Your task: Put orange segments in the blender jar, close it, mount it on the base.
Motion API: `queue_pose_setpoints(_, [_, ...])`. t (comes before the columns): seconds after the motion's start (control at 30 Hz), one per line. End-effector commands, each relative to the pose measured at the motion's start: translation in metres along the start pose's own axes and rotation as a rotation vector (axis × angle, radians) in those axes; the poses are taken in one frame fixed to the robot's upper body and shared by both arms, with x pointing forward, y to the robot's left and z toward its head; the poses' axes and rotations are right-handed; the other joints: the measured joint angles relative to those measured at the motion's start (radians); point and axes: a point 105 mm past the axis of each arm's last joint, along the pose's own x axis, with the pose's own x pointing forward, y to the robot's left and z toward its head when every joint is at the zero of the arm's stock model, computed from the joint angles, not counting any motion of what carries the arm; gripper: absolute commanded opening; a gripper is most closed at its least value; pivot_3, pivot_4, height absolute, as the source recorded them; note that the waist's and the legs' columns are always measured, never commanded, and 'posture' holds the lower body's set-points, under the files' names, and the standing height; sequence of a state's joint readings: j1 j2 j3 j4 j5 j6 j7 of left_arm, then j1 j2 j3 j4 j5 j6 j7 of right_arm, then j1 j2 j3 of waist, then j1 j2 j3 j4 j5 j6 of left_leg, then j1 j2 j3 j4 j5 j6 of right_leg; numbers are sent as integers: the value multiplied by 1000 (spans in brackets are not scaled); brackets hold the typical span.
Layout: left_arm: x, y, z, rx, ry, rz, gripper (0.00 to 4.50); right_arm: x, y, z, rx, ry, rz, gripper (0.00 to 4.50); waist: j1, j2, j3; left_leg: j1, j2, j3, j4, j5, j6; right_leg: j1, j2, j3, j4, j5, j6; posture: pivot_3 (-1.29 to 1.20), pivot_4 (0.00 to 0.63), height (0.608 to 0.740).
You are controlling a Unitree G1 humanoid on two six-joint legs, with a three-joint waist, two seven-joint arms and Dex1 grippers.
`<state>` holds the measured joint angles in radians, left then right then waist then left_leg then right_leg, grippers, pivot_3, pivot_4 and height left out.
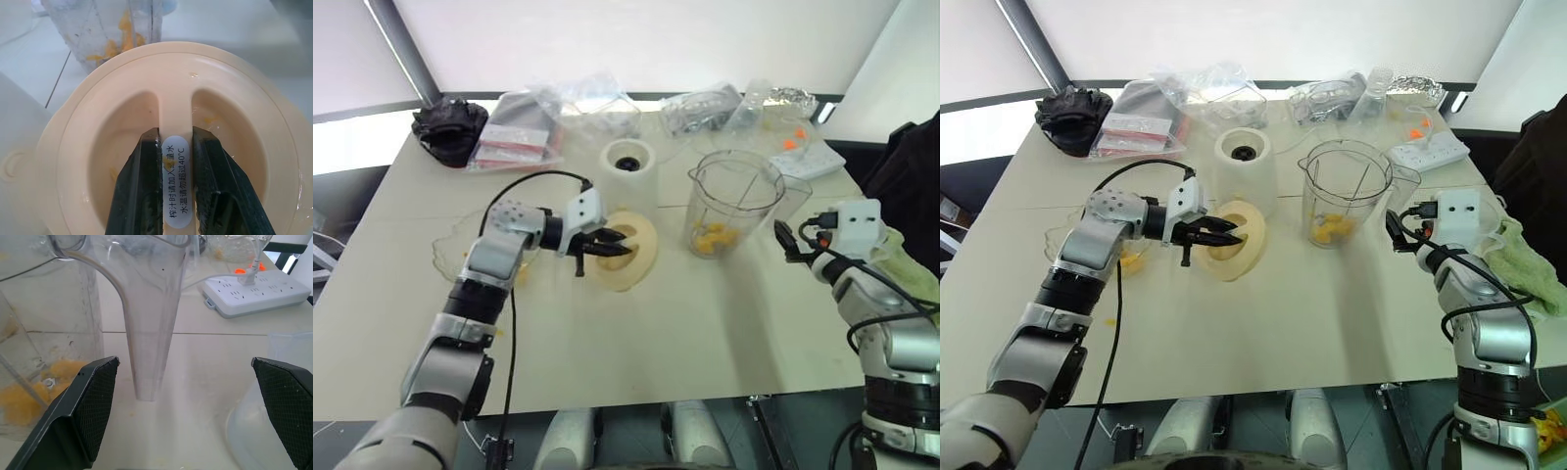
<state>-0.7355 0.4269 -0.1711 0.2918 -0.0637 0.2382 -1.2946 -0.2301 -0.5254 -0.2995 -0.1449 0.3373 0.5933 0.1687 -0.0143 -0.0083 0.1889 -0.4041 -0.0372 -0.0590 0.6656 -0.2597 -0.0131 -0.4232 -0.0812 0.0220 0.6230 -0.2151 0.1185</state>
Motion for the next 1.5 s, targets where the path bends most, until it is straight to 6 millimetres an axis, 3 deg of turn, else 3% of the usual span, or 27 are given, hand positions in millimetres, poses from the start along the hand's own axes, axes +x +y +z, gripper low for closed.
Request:
queue_pose_setpoints(0.03, [-6,4,13,32,-38,32,249,4,2,12,-3,-60,-1,4500,0,0,0,0,0,0,0,0,0,0,0,0,0,0,0,0,150,740])
queue_pose_setpoints(0.53, [-10,12,17,38,-44,75,249,33,5,21,10,-112,-46,4500,-1,0,0,0,0,0,0,0,0,-1,0,0,2,0,0,0,150,740])
queue_pose_setpoints(0.63, [-10,13,17,45,-43,85,249,36,7,18,11,-108,-41,3661,-1,0,0,0,0,0,0,0,0,-1,0,0,3,0,0,0,150,740])
queue_pose_setpoints(0.77, [-12,15,18,51,-43,99,249,38,14,16,13,-109,-18,1569,-1,0,0,0,-1,0,0,0,0,-1,0,0,3,0,0,0,150,740])
queue_pose_setpoints(0.83, [-16,16,20,53,-44,110,249,38,17,16,15,-113,-10,960,-1,0,0,1,0,0,0,0,0,-1,0,1,3,0,0,0,150,740])
queue_pose_setpoints(1.03, [-44,36,34,55,-70,198,249,32,39,28,29,-162,58,961,-5,0,0,1,0,0,0,0,0,-2,0,1,5,0,0,0,150,740])
queue_pose_setpoints(1.23, [-78,59,66,84,-115,280,249,10,69,45,75,-203,175,961,-5,1,1,0,0,0,-1,0,0,-5,0,1,6,0,-1,0,150,740])
queue_pose_setpoints(1.5, [-86,69,91,143,-148,297,249,-15,114,51,123,-190,320,961,-2,1,1,-1,-1,0,0,0,0,-5,0,1,6,0,0,0,150,740])
